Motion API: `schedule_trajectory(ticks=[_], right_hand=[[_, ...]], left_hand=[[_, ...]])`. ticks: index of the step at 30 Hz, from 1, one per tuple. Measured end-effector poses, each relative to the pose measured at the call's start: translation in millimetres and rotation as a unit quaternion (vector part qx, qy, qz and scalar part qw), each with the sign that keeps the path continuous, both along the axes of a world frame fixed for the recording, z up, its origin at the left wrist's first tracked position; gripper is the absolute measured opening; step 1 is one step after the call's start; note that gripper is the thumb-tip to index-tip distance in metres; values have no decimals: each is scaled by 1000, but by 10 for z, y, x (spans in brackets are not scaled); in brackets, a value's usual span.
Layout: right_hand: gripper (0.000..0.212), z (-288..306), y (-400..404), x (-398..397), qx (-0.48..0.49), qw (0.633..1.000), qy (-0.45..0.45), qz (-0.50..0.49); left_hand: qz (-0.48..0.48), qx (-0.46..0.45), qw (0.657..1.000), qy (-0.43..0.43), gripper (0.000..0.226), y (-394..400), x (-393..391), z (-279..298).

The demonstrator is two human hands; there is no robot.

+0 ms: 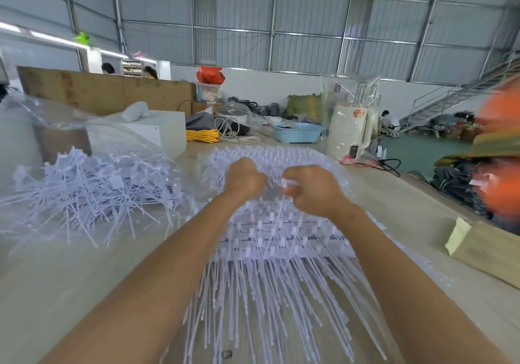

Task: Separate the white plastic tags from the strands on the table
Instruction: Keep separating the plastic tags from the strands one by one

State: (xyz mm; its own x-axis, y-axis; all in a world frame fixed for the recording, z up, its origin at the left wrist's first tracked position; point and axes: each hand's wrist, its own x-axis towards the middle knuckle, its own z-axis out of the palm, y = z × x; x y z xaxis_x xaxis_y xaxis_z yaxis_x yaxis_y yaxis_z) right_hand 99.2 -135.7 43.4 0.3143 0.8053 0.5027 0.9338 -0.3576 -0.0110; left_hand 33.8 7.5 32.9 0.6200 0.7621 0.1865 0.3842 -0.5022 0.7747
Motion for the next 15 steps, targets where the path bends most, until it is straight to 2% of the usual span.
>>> schedule_trajectory(ticks=[1, 2, 3, 4, 5, 6, 10, 12, 15], right_hand=[[8, 86, -59, -18, 42, 998, 36, 19], [11, 189, -128, -41, 92, 990, 91, 50], [13, 293, -193, -67, 141, 972, 161, 94], [13, 385, -244, -90, 179, 947, 226, 142], [11, 450, -267, -99, 199, 924, 274, 178], [8, 475, -260, -94, 199, 911, 307, 193], [19, 230, -53, -34, 126, 925, 318, 163], [28, 39, 25, 50, 97, 930, 322, 147], [56, -141, 106, 168, 46, 943, 314, 96]], left_hand=[[35, 25, 999, 1, 26, 93, -38, -13], [52, 10, 998, -24, 25, 179, -67, -44], [51, -26, 997, -60, 23, 233, -85, -73], [39, -80, 990, -105, 31, 251, -92, -98], [21, -125, 982, -140, 43, 230, -87, -106], [-8, -156, 975, -158, 45, 174, -78, -98], [-119, -210, 957, -161, 3, -95, -17, 32], [-131, -227, 952, -159, 14, -107, 0, 39], [-167, -292, 930, -149, 29, -125, -21, 16]])
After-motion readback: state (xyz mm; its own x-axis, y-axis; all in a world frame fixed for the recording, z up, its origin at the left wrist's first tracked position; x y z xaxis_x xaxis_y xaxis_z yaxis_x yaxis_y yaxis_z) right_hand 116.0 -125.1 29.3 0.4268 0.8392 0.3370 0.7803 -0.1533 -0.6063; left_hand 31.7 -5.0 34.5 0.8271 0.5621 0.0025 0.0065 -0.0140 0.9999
